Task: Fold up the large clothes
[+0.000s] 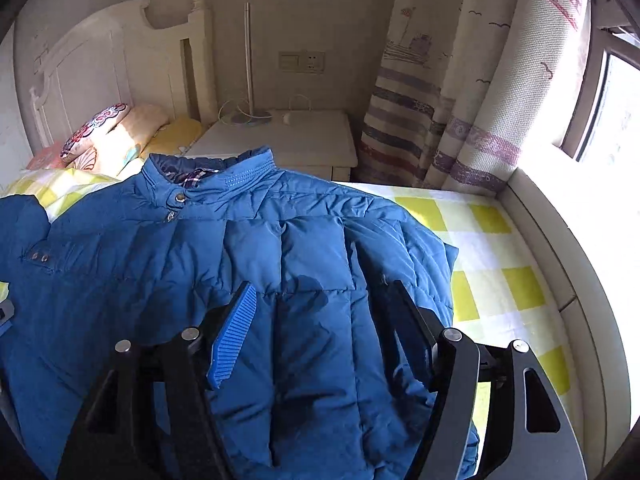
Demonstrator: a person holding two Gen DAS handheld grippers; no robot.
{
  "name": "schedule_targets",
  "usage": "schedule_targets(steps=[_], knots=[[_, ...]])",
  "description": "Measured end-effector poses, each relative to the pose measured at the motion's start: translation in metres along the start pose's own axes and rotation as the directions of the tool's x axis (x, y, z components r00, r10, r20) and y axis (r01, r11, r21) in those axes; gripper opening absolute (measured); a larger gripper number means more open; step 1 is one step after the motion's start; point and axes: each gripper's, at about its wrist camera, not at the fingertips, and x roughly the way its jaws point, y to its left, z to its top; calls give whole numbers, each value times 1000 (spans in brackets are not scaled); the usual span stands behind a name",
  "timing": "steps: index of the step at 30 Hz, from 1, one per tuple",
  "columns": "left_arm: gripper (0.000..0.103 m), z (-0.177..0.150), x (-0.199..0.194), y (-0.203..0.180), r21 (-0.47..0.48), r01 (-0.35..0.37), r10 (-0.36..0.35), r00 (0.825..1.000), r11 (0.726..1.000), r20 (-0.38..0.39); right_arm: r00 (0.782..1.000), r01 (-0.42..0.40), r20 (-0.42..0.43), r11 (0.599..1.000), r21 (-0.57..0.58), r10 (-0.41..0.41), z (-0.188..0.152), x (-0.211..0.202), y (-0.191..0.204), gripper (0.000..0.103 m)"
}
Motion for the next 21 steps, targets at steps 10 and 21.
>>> schedule_targets(steps=[10,21], knots=[[95,0,-1,5,-18,31,-31,1000,999,4,989,26,-150,991,129,-6,18,60,-24,79],[97,3,1,7,-39,55,-55,998,998,1,987,88,-153,969,230,-53,25,72,-53,90]])
